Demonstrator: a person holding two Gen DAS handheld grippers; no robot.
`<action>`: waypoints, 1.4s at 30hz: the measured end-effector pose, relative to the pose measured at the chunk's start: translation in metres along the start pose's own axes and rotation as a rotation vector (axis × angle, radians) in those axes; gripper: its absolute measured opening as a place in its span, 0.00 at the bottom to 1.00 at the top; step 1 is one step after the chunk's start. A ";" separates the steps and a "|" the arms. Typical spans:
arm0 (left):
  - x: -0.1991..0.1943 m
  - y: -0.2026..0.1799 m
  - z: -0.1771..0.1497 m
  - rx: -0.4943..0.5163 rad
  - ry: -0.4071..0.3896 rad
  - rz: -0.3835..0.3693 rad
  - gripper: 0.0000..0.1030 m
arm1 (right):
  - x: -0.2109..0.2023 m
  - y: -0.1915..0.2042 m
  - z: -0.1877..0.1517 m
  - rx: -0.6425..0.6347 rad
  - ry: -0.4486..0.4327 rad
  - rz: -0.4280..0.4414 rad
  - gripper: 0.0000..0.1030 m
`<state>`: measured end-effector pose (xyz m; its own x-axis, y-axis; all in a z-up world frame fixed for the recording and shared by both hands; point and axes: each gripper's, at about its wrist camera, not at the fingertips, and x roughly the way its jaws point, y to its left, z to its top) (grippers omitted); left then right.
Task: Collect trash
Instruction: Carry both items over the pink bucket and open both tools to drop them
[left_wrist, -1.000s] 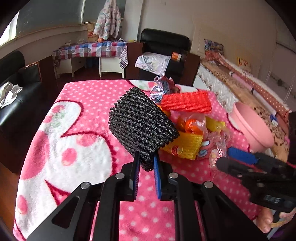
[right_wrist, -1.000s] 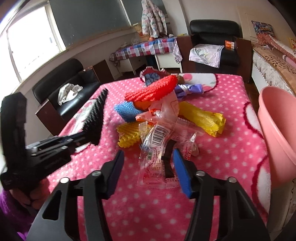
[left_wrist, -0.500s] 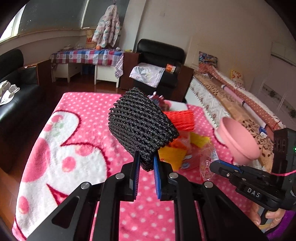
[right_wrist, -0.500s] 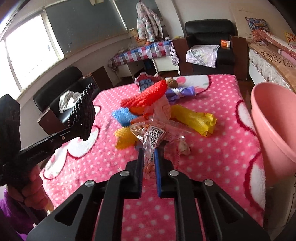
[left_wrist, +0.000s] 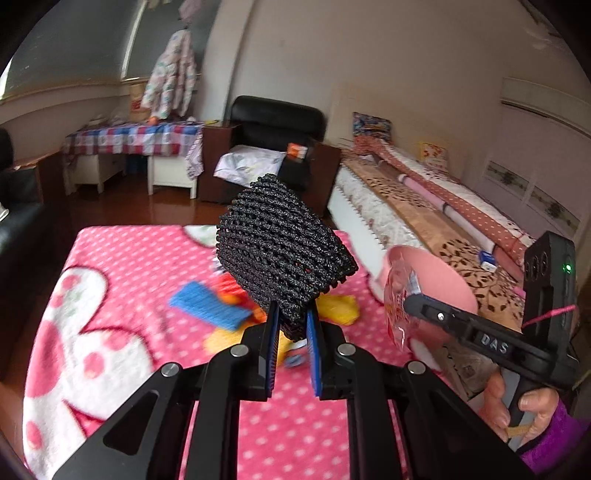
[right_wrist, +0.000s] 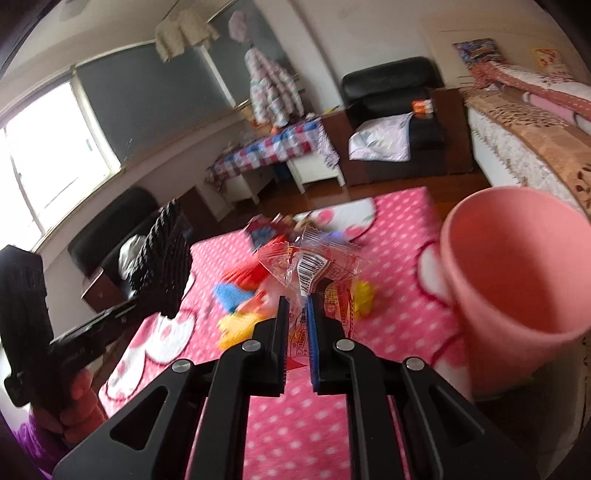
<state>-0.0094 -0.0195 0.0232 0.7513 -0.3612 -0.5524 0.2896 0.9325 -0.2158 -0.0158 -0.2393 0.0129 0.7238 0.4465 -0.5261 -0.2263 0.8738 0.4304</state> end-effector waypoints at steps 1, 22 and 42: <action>0.003 -0.006 0.003 0.006 -0.001 -0.013 0.13 | -0.004 -0.006 0.003 0.008 -0.016 -0.015 0.09; 0.111 -0.172 0.033 0.242 0.102 -0.275 0.13 | -0.037 -0.141 0.022 0.236 -0.125 -0.279 0.10; 0.187 -0.193 0.018 0.202 0.300 -0.297 0.17 | -0.035 -0.184 0.023 0.268 -0.144 -0.389 0.10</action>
<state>0.0859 -0.2674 -0.0242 0.4222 -0.5698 -0.7051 0.5987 0.7593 -0.2551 0.0151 -0.4204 -0.0313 0.8086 0.0496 -0.5863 0.2403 0.8817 0.4061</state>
